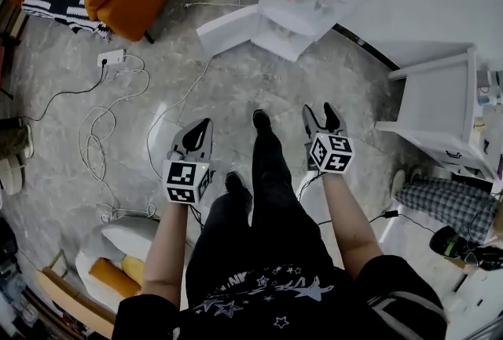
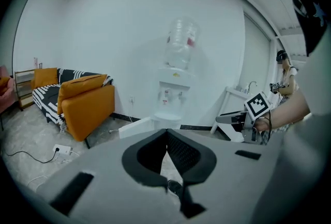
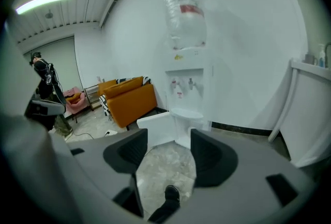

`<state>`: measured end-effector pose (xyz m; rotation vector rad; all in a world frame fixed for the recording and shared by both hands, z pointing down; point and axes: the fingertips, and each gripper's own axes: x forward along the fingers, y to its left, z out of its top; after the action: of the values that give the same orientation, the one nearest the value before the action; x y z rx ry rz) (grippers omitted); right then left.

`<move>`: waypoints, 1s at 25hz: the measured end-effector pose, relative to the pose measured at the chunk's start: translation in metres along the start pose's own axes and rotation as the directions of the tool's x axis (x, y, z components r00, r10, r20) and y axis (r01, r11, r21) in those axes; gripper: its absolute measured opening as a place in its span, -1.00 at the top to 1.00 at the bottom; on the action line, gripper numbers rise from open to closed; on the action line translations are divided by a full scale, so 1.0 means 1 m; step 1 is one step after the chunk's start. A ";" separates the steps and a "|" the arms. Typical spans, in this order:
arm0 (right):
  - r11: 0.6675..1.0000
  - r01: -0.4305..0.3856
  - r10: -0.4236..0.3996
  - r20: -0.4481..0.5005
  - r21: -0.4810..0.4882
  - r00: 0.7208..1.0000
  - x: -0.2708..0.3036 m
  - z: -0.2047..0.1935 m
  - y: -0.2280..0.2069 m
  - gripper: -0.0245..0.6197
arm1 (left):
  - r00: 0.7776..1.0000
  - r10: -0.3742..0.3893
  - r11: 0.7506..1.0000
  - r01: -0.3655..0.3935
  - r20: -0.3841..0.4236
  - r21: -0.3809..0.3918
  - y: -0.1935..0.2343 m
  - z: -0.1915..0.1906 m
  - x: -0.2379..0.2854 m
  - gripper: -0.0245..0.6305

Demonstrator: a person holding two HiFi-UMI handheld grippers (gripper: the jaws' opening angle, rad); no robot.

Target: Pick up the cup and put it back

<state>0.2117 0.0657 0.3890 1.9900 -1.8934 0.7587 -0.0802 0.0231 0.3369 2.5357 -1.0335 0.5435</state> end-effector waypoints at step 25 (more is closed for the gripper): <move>0.997 0.062 -0.060 0.037 -0.036 0.997 0.518 -0.179 -0.153 0.30 | 0.992 0.060 0.998 -0.060 0.110 -0.006 0.199 -0.234 0.394 0.90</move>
<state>0.3294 -0.2526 0.8455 2.0419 -1.8436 0.6708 -0.0132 -0.2358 0.7590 2.5647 -1.1515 0.4218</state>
